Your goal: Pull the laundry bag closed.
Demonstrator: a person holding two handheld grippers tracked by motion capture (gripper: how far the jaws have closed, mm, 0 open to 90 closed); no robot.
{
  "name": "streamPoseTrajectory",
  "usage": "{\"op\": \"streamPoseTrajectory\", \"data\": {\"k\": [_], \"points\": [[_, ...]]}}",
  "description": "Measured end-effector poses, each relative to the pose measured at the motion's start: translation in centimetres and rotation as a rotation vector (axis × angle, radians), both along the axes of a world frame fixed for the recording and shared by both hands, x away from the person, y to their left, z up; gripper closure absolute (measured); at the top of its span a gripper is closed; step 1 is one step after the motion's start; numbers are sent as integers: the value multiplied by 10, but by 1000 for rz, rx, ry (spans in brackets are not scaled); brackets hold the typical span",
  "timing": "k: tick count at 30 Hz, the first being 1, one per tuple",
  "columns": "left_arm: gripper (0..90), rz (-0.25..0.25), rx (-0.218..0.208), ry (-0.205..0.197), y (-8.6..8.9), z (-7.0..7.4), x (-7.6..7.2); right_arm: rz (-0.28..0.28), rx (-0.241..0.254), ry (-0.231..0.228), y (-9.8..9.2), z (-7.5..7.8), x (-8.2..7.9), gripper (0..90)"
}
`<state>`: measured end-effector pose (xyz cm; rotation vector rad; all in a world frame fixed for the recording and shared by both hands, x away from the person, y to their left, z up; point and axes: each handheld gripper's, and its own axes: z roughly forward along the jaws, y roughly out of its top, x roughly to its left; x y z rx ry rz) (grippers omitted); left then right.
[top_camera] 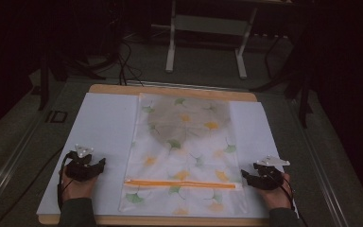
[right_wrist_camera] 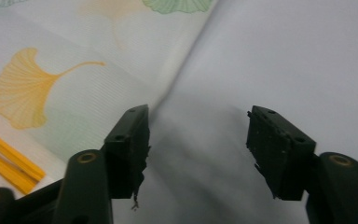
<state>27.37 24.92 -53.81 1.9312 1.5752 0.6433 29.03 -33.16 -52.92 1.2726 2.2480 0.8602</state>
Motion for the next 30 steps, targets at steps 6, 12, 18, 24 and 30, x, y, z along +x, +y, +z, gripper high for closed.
{"op": "streamPoseTrajectory", "data": {"k": [6, 12, 18, 24, 30], "points": [[506, -55, -36, -23, -2, 5, -9, 23, 10, -13, 6, 5, -3, 437], [527, -124, -69, -41, -2, 5, -14, 87, -26, -12, 22, 14, -6, 450], [514, -148, -81, -59, -3, 7, -18, 152, -18, -11, 39, 17, -4, 453], [505, -164, -77, -61, -5, 9, -21, 211, -5, -8, 58, 18, -2, 448], [506, -182, -75, -39, -7, 12, -22, 271, 7, 2, 78, 21, 2, 439]]}}
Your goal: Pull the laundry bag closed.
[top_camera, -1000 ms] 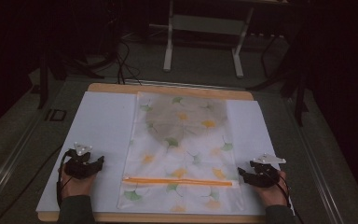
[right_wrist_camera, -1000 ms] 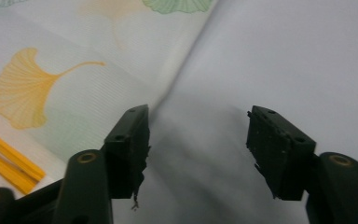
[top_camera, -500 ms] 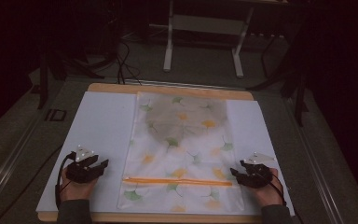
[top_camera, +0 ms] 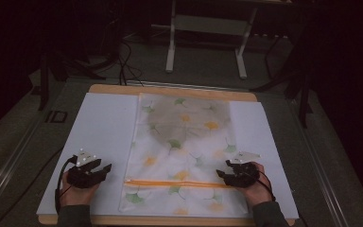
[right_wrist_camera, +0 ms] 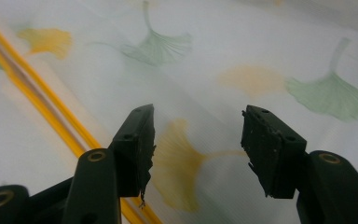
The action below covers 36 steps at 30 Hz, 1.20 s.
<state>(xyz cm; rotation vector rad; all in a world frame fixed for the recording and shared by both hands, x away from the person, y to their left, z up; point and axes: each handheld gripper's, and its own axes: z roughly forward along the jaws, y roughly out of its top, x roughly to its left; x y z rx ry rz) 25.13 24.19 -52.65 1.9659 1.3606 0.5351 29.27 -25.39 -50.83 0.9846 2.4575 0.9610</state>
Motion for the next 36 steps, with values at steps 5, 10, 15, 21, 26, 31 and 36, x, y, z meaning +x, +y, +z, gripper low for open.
{"op": "streamPoseTrajectory", "data": {"k": [5, 10, 15, 21, 26, 31, 36], "points": [[505, -18, 32, 6, -5, 2, -1, 55, 13, 11, 15, 3, 4, 439], [499, -26, 36, 18, -7, 2, -5, 105, -10, 13, 32, 3, 4, 433], [498, -30, 44, 29, -10, 1, -8, 140, -1, 19, 45, 3, 5, 431], [494, -35, 51, 41, -9, 0, -8, 199, 2, 40, 62, 4, 5, 453], [494, -37, 51, 40, -10, 1, -10, 251, -5, 49, 79, 5, 6, 459], [487, -48, 45, 41, -11, 1, -10, 292, 2, 56, 93, 6, 6, 454], [488, -56, 38, 37, -12, 2, -11, 331, -10, 56, 105, 8, 4, 452]]}}
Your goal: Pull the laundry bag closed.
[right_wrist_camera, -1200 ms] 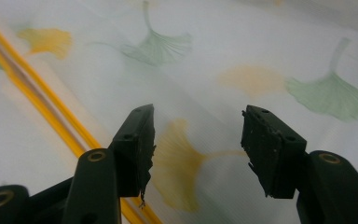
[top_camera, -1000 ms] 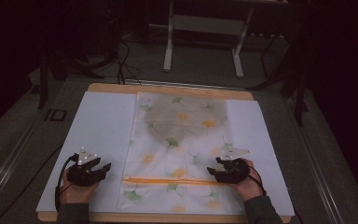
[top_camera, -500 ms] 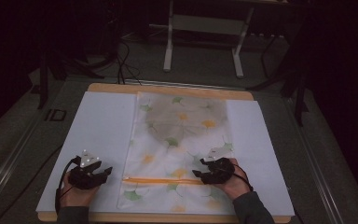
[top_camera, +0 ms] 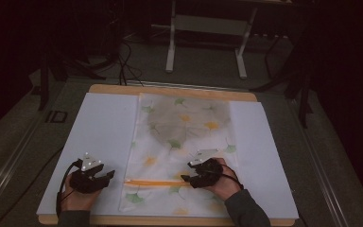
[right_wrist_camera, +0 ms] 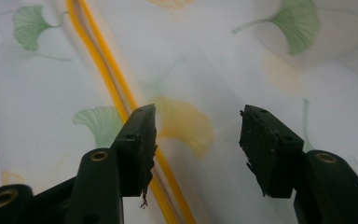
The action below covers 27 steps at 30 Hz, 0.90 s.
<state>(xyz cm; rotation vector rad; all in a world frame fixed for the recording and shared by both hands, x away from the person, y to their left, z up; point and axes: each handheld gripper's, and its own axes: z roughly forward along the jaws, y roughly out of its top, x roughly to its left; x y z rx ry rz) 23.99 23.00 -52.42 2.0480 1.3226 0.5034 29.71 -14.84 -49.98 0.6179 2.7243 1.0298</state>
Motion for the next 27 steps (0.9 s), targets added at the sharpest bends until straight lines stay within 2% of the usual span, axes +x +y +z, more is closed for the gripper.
{"op": "streamPoseTrajectory", "data": {"k": [1, 6, 13, 27], "points": [[494, -1, -1, 0, 0, 0, 0, 20, -5, -5, 7, 2, 0, 453], [509, -10, 1, -4, -2, 0, -1, 47, -8, -8, 18, 4, 1, 453], [524, -19, 0, -7, -2, 1, 0, 110, -8, -17, 45, 6, -1, 456], [550, -16, -16, -12, 1, 3, 0, 166, -6, -16, 75, 3, -2, 464]]}}
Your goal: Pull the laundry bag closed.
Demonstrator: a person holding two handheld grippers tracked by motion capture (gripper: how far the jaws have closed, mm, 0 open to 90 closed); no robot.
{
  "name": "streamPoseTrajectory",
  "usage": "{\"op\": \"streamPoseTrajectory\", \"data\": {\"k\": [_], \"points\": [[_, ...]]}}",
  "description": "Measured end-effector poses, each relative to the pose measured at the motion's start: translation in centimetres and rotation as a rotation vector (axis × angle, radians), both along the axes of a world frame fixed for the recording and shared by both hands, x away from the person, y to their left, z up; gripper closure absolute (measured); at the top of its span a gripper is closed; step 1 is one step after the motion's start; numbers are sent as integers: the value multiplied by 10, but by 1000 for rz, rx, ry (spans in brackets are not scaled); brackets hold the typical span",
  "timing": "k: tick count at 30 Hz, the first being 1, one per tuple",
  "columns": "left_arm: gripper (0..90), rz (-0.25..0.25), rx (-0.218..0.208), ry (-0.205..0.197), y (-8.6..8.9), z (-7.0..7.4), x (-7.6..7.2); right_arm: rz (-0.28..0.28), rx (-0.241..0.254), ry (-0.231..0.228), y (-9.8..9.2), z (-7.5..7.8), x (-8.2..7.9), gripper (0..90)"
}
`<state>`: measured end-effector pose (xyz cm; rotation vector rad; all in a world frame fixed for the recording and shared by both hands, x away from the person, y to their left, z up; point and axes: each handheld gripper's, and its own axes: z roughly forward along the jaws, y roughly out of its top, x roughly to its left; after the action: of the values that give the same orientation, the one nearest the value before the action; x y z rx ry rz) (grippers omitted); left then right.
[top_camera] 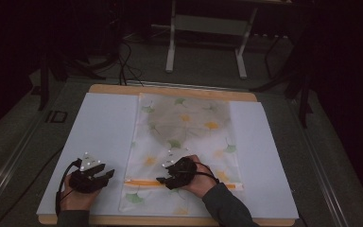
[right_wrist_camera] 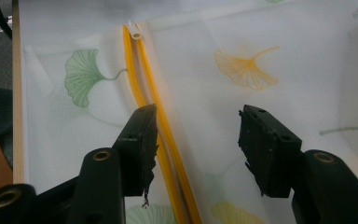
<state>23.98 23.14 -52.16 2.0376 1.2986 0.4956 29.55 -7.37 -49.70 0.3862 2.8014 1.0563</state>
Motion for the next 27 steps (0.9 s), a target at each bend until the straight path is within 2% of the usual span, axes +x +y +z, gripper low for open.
{"op": "streamPoseTrajectory", "data": {"k": [11, 27], "points": [[558, -5, 10, -8, 0, 1, 0, 44, -3, -7, 20, -3, -1, 478], [559, -9, 8, 12, 0, 0, 1, 89, -1, -1, 44, -8, -2, 493]]}}
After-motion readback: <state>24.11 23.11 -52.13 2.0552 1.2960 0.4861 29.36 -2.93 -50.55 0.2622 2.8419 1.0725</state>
